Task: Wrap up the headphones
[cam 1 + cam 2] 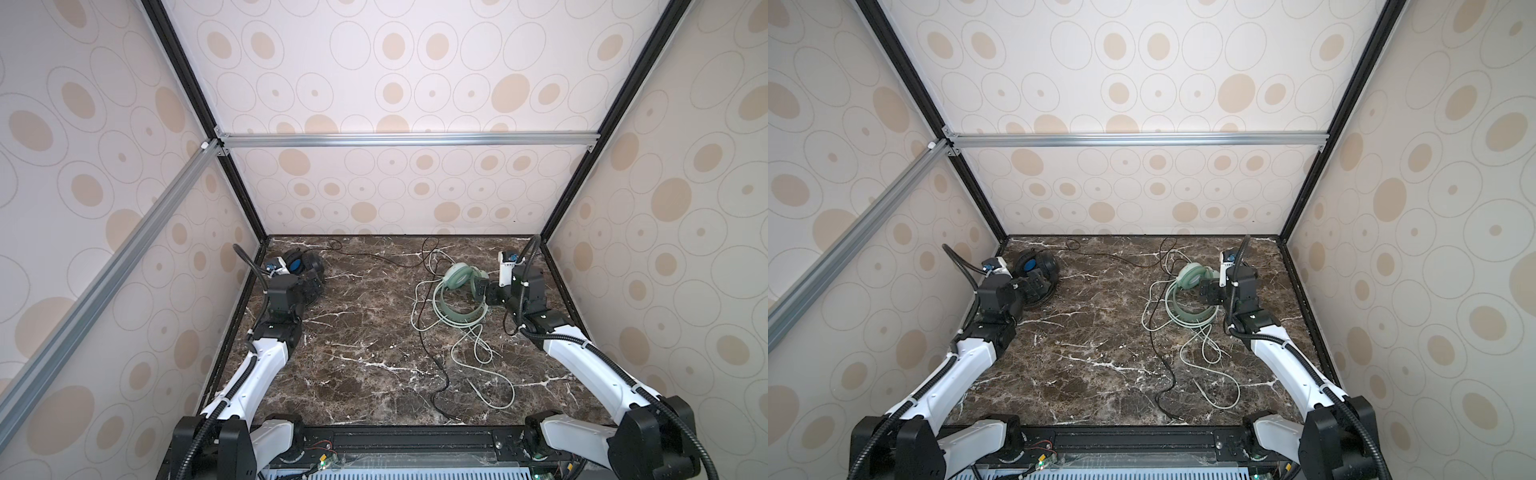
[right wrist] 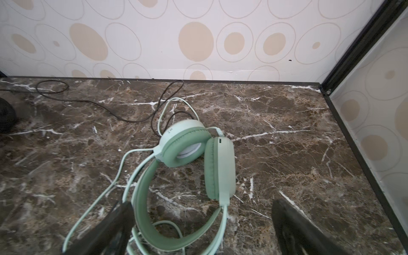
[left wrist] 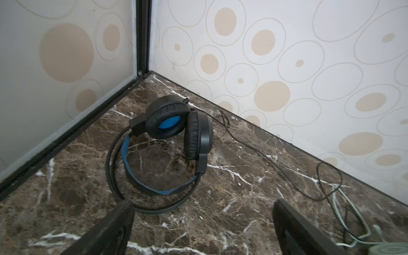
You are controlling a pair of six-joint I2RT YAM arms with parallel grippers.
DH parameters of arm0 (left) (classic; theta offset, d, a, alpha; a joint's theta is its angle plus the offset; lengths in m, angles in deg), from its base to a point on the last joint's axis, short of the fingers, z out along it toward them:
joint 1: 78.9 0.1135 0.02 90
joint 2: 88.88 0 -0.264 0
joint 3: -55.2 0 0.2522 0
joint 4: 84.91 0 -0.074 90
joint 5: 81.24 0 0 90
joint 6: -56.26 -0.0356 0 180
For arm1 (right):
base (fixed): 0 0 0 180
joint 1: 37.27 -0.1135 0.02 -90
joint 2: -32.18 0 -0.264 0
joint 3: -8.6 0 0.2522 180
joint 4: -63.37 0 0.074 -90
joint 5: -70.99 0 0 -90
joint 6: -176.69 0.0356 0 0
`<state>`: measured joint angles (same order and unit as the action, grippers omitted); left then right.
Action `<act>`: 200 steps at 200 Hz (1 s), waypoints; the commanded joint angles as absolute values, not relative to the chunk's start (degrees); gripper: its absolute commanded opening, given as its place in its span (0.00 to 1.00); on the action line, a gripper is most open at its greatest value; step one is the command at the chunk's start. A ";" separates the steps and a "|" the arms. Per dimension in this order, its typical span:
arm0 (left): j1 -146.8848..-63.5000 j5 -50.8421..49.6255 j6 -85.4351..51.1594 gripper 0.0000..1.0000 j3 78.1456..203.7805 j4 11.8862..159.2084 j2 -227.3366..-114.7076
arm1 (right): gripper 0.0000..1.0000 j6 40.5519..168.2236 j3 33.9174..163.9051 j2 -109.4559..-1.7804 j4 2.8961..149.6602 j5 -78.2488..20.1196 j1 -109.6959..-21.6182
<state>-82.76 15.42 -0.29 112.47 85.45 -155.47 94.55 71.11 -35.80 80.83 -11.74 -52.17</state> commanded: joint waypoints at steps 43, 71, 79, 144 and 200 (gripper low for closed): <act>-80.53 12.47 7.43 0.98 133.72 60.85 -173.24 | 1.00 101.22 82.10 -43.10 100.07 -11.55 -60.23; -75.95 9.03 9.88 0.98 137.46 59.82 -179.58 | 1.00 101.63 85.99 -45.53 103.51 -12.44 -61.16; -74.85 8.30 10.18 0.98 137.81 60.11 -181.14 | 1.00 101.45 87.04 -46.22 104.51 -12.74 -61.49; -71.03 8.43 6.27 0.95 141.40 62.31 -190.59 | 1.00 98.43 90.99 -48.38 106.79 -11.26 -64.34; -71.12 8.47 6.42 0.82 140.60 60.69 -193.71 | 1.00 97.10 93.92 -50.15 107.36 -11.18 -64.34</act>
